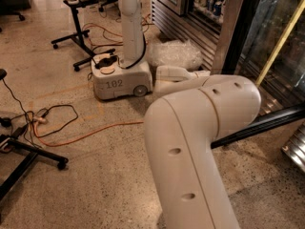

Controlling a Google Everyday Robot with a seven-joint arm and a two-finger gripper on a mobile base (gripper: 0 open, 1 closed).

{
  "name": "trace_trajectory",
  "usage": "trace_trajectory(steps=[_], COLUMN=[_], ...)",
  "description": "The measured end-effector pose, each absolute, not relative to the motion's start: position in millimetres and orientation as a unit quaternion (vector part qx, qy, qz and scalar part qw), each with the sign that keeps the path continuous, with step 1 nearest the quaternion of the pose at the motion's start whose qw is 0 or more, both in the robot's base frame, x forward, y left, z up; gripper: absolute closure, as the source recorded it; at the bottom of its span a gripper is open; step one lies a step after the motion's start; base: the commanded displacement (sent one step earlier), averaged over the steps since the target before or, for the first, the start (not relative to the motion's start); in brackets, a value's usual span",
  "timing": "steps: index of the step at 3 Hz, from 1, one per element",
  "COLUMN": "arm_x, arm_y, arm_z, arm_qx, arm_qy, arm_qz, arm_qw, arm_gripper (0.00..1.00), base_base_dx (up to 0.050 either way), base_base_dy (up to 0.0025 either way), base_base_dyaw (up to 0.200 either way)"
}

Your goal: Close left fridge door

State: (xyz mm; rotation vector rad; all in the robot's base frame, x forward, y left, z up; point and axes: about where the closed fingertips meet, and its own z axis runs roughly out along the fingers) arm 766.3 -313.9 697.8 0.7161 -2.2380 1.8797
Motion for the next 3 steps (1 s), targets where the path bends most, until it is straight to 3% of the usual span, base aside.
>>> trace_trajectory(steps=[1,2,3], arm_x=[761.5,769.1,769.1], arm_y=[-360.5,-362.2,-362.2], arm_z=[706.3,700.9,700.9], arm_qx=[0.187,0.200,0.200], arm_qy=[-0.699,-0.706,-0.706], arm_qz=[0.671,0.664,0.664], arm_qw=[0.162,0.143,0.143], arm_gripper=[1.00,1.00,1.00], base_base_dx=[0.000,0.000,-0.049], base_base_dy=[0.00000,0.00039,0.00002], base_base_dyaw=[0.000,-0.201,0.000])
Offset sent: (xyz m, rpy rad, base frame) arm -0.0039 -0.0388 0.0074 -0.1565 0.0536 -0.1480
